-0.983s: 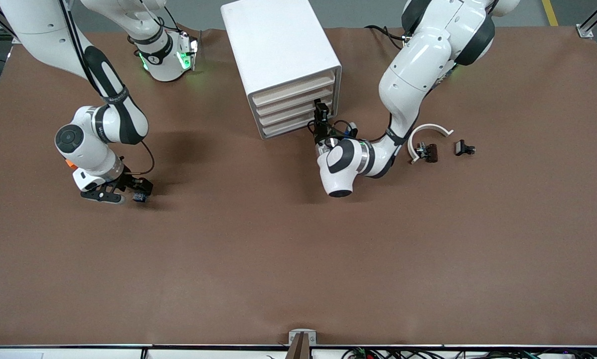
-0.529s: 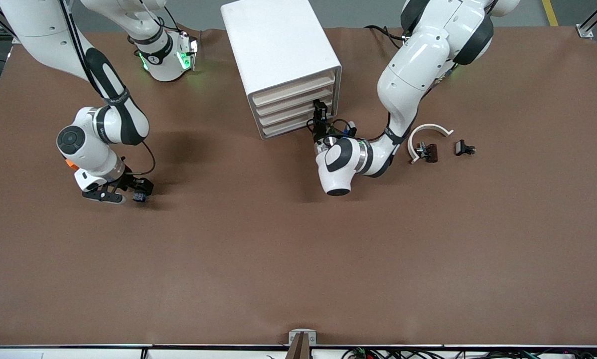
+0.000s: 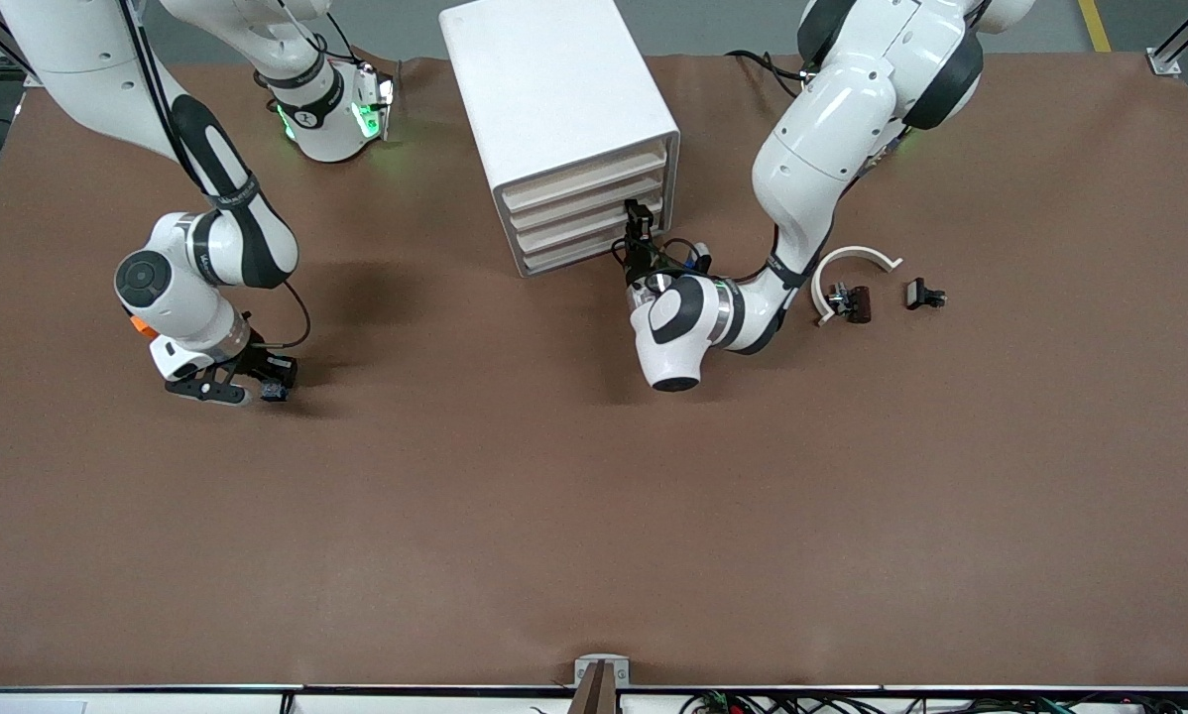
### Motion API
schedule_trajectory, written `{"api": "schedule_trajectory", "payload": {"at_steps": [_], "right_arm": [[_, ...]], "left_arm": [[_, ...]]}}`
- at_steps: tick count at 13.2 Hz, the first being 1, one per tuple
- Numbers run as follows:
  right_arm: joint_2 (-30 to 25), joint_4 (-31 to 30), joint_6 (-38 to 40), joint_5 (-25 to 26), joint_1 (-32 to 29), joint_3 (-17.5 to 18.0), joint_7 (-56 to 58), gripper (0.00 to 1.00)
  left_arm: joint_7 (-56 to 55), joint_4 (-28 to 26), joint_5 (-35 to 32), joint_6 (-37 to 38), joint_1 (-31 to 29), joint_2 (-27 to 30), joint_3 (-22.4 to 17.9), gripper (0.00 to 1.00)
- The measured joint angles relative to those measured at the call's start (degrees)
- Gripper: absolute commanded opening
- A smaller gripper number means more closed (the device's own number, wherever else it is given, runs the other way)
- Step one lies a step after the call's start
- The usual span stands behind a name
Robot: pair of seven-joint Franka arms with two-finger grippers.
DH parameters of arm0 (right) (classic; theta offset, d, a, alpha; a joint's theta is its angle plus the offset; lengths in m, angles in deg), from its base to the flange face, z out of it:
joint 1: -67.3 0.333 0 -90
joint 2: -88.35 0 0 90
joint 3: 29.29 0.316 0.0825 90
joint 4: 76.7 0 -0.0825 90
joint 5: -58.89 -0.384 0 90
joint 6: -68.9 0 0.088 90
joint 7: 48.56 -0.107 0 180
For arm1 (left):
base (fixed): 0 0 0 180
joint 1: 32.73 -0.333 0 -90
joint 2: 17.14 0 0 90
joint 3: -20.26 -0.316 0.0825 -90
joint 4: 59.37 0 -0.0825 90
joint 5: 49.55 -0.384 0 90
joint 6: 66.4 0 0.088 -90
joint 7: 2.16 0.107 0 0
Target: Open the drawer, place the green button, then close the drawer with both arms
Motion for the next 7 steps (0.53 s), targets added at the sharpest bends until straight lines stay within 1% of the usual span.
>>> {"api": "schedule_trajectory", "payload": {"at_steps": [2,3,7], "right_arm": [[-0.72,0.95,3.23,0.0,0.04,0.01,-0.75,0.0],[-1.45,2.04,6.27,0.0,0.05,0.01,-1.09,0.0],[-4.59,10.0,22.28,-0.01,0.07,0.01,-4.28,0.0]], "left_arm": [[-0.04,0.42,0.14,0.29,-0.09,0.03,-1.02,0.14],[-0.04,0.89,0.24,0.61,-0.16,0.06,-1.82,0.14],[-0.14,2.1,0.48,1.07,-0.52,0.2,-4.14,0.15]]}}
